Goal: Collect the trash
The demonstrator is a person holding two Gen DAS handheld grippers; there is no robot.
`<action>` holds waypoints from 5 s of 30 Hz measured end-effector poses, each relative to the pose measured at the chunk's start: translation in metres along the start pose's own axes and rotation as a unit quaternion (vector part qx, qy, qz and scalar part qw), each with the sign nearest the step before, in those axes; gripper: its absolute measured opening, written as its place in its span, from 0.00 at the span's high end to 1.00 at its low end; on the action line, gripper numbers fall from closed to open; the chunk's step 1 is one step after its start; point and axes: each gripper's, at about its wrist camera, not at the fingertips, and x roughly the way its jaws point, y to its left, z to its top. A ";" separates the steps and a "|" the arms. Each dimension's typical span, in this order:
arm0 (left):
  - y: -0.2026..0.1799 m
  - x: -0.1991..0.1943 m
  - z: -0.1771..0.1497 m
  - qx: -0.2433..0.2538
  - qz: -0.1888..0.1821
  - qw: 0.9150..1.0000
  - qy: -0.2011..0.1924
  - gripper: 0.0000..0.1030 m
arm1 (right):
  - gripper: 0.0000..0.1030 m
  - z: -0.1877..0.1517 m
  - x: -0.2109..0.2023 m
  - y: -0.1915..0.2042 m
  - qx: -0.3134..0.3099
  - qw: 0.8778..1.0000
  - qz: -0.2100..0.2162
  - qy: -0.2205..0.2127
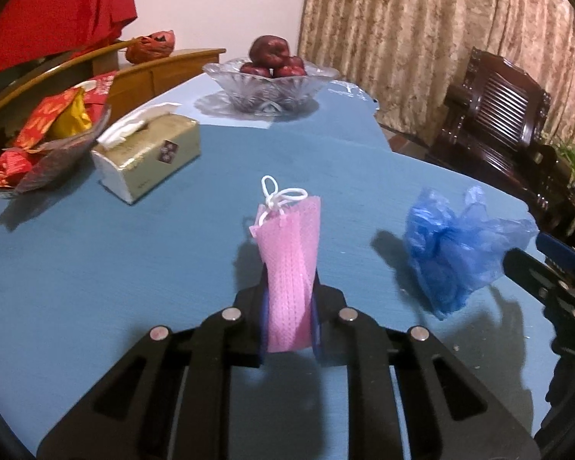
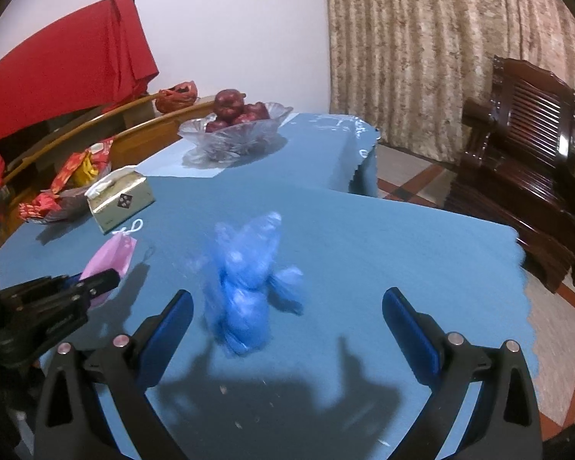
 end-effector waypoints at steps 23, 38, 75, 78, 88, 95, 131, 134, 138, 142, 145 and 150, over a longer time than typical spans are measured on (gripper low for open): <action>0.010 -0.027 0.000 -0.007 0.003 1.000 -0.016 0.85 | 0.71 -0.002 0.016 0.011 -0.005 0.998 0.053 0.046; -0.059 -0.089 -0.015 0.027 -0.048 0.998 -0.030 0.85 | 0.71 -0.014 -0.101 -0.035 0.029 0.999 0.024 -0.014; -0.268 -0.242 -0.106 0.162 -0.217 0.961 -0.046 0.84 | 0.71 -0.141 -0.371 -0.165 0.100 0.983 -0.134 -0.072; -0.287 -0.246 -0.114 0.175 -0.233 0.956 -0.042 0.84 | 0.71 -0.148 -0.382 -0.175 0.106 0.981 -0.147 -0.073; -0.348 -0.236 -0.150 0.216 -0.290 0.932 -0.020 0.84 | 0.71 -0.185 -0.403 -0.218 0.144 0.967 -0.201 -0.057; -0.378 -0.213 -0.172 0.236 -0.312 0.920 0.006 0.84 | 0.71 -0.209 -0.395 -0.234 0.154 0.962 -0.222 -0.034; -0.329 -0.218 -0.140 0.213 -0.271 0.939 -0.008 0.11 | 0.06 -0.214 -0.403 -0.220 0.184 0.962 -0.199 -0.026; -0.314 -0.234 -0.139 0.208 -0.257 0.943 -0.018 0.09 | 0.06 -0.207 -0.413 -0.209 0.194 0.963 -0.184 -0.030; -0.298 -0.255 -0.140 0.203 -0.246 0.947 -0.028 0.09 | 0.06 -0.197 -0.426 -0.190 0.188 0.965 -0.176 -0.037; -0.286 -0.277 -0.142 0.201 -0.241 0.949 -0.040 0.08 | 0.06 -0.188 -0.437 -0.171 0.170 0.968 -0.178 -0.045; -0.280 -0.291 -0.141 0.203 -0.237 0.949 -0.054 0.07 | 0.06 -0.182 -0.443 -0.160 0.160 0.969 -0.181 -0.049; -0.269 -0.310 -0.139 0.202 -0.231 0.949 -0.072 0.06 | 0.06 -0.175 -0.450 -0.146 0.148 0.970 -0.186 -0.055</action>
